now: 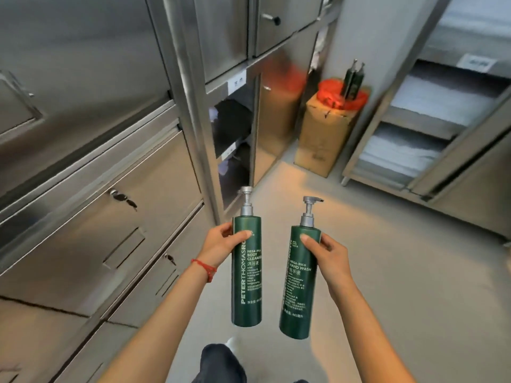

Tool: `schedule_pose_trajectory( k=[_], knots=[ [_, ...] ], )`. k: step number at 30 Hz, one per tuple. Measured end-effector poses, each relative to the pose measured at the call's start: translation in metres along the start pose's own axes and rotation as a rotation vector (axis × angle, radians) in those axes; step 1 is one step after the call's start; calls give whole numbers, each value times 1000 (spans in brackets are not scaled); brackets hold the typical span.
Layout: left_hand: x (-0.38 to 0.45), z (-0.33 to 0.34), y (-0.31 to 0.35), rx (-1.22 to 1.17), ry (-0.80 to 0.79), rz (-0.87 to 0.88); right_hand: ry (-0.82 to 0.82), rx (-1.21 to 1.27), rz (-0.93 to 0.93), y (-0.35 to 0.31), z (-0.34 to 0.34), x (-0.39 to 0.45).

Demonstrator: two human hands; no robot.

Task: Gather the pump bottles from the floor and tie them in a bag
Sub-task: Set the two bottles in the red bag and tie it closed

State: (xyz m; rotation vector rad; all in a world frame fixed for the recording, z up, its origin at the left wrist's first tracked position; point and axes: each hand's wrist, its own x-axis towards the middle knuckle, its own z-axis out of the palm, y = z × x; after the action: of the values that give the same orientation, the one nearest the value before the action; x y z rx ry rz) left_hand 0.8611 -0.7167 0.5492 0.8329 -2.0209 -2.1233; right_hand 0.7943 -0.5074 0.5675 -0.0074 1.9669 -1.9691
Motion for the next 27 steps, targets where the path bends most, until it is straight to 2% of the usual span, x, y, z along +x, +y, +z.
schedule_pose_trajectory(
  k=[7, 12, 19, 27],
  knots=[
    [69, 18, 44, 112, -231, 93, 208, 89, -42, -21, 1, 31],
    [108, 37, 61, 135, -328, 96, 288, 109, -51, -27, -2, 56],
    [175, 75, 76, 146, -361, 102, 327, 104, -60, -38, -26, 123],
    [278, 151, 112, 148, -357, 94, 308, 95, -106, -72, -77, 249]
  ],
)
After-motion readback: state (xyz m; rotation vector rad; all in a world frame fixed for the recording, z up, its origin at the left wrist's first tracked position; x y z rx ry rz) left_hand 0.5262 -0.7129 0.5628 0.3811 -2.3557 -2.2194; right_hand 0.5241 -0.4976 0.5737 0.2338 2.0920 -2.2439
